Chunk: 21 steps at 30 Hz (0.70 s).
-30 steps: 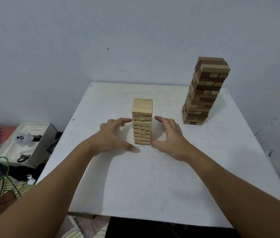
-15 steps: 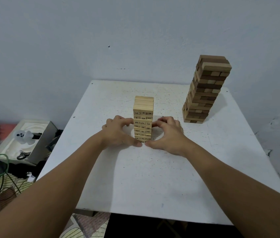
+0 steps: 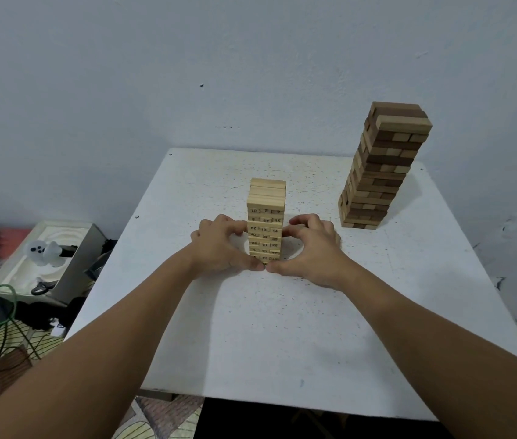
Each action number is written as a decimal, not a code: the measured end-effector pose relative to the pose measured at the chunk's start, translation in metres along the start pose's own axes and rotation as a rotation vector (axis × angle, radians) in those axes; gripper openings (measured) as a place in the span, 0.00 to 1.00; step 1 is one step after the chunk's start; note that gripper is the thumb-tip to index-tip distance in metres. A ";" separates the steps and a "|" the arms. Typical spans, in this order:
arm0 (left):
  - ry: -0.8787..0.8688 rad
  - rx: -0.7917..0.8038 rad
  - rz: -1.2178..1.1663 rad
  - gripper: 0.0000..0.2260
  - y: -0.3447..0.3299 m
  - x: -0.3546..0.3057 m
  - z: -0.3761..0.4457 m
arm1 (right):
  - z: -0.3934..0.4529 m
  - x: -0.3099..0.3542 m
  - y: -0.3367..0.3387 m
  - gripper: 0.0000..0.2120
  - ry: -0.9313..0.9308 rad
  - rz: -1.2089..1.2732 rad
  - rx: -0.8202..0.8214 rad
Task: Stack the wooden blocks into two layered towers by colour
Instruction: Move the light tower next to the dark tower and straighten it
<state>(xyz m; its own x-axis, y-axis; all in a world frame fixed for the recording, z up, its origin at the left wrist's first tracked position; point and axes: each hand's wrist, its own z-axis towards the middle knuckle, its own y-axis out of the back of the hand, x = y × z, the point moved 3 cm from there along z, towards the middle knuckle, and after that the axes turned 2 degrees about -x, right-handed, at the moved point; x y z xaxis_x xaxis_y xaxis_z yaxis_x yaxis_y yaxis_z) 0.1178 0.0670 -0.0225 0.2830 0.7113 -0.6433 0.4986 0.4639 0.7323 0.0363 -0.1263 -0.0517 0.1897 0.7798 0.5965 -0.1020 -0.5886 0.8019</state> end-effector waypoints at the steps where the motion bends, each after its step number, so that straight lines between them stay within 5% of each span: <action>1: 0.000 -0.002 -0.001 0.22 0.000 -0.001 -0.001 | 0.001 0.000 0.000 0.34 -0.001 0.001 -0.001; 21: -0.022 0.018 0.038 0.19 0.003 -0.012 0.004 | 0.010 0.000 0.002 0.35 -0.020 -0.026 -0.029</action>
<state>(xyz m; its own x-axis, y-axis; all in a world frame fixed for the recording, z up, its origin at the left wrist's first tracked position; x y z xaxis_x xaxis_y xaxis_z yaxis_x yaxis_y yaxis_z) 0.1198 0.0579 -0.0136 0.3197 0.7162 -0.6203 0.5020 0.4272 0.7520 0.0454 -0.1301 -0.0502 0.2122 0.7902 0.5749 -0.1248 -0.5616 0.8179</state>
